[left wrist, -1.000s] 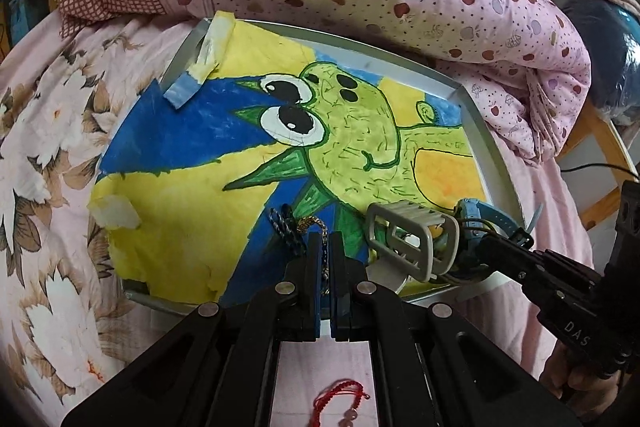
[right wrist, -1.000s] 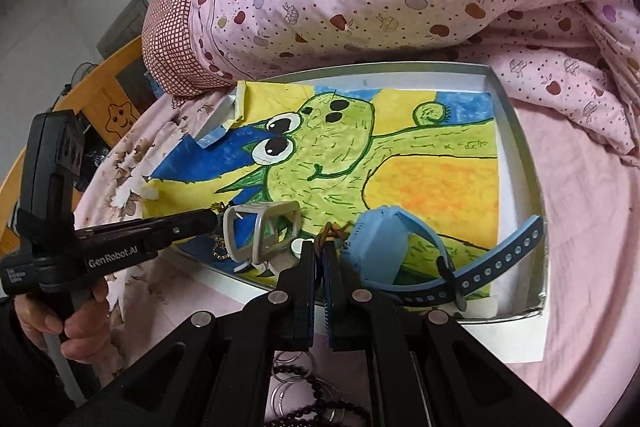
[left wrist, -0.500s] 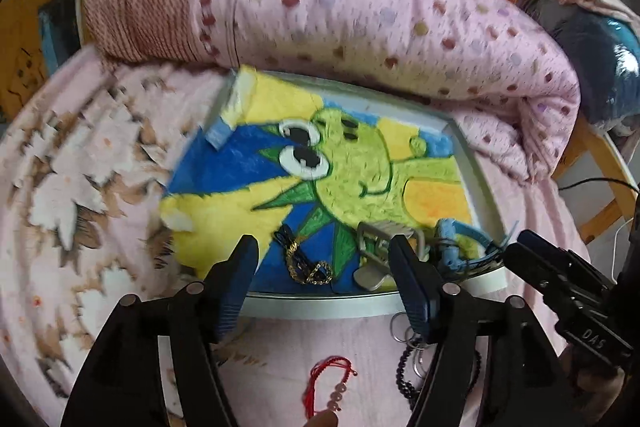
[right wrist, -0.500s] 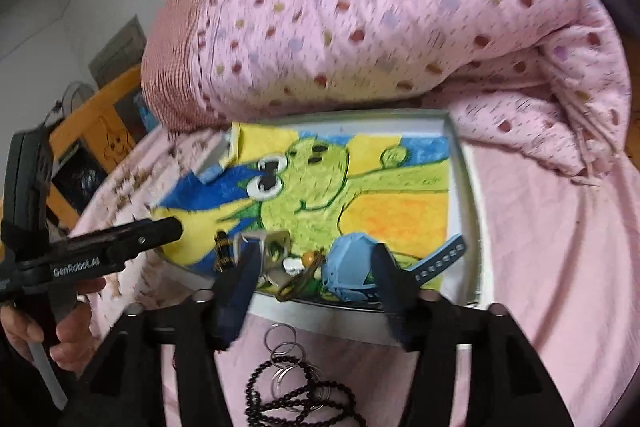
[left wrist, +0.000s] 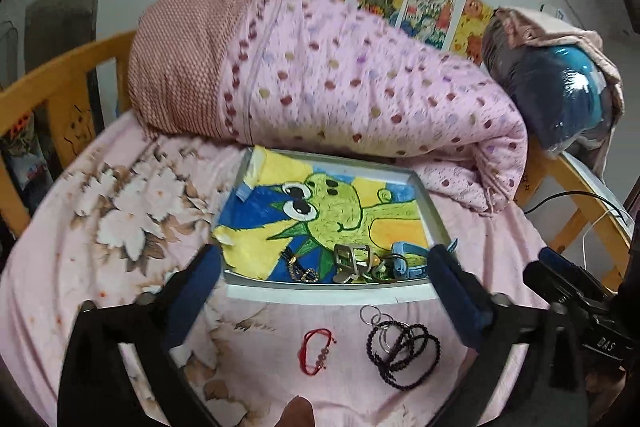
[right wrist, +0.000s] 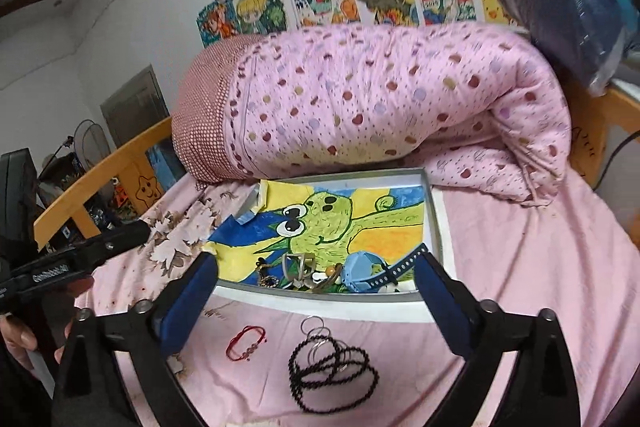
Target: Organize jewelry
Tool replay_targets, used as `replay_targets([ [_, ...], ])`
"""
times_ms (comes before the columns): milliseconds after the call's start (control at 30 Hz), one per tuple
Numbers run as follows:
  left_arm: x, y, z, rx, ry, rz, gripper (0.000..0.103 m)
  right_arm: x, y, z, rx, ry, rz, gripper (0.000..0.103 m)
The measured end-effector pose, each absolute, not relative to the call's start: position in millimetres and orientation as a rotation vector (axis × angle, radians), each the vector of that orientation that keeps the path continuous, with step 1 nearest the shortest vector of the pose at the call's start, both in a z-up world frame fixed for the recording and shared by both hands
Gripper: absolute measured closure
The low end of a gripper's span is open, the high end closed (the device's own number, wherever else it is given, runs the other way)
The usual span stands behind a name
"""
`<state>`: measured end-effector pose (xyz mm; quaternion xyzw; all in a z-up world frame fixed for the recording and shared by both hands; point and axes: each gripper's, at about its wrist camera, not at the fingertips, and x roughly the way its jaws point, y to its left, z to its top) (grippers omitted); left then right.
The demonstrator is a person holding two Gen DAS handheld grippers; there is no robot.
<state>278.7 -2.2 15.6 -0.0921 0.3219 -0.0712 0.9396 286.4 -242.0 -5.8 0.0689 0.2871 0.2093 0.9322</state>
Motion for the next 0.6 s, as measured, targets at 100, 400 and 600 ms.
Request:
replay_targets([
  [100, 257.3, -0.9, 28.3, -0.168, 0.612, -0.146, 0.002, 258.6, -245.5, 4.1, 0.119, 0.55, 0.418, 0.0],
  [400, 194.8, 2.5, 52.8, -0.129, 0.52, -0.154, 0.002, 197.2, -256.5, 19.5, 0.139, 0.514, 0.395, 0.0],
  [600, 159.1, 2.8, 53.2, -0.105, 0.504, -0.154, 0.002, 168.3, -260.2, 20.1, 0.151, 0.533, 0.377, 0.0],
])
